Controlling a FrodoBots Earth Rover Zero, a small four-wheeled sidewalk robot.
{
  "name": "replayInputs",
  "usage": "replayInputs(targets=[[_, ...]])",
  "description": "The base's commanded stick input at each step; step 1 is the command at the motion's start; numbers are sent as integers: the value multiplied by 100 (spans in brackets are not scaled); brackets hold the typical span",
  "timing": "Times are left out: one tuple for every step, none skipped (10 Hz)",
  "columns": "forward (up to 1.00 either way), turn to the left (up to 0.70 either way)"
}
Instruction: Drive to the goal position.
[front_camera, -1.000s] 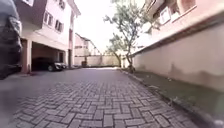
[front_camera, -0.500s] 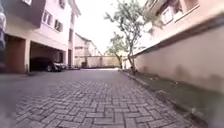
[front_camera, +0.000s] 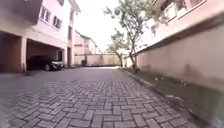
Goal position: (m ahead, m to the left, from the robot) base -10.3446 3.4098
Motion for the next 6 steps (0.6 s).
replayInputs(targets=[[70, 0], [70, 0], [70, 0], [70, 0], [70, 0], [70, 0]])
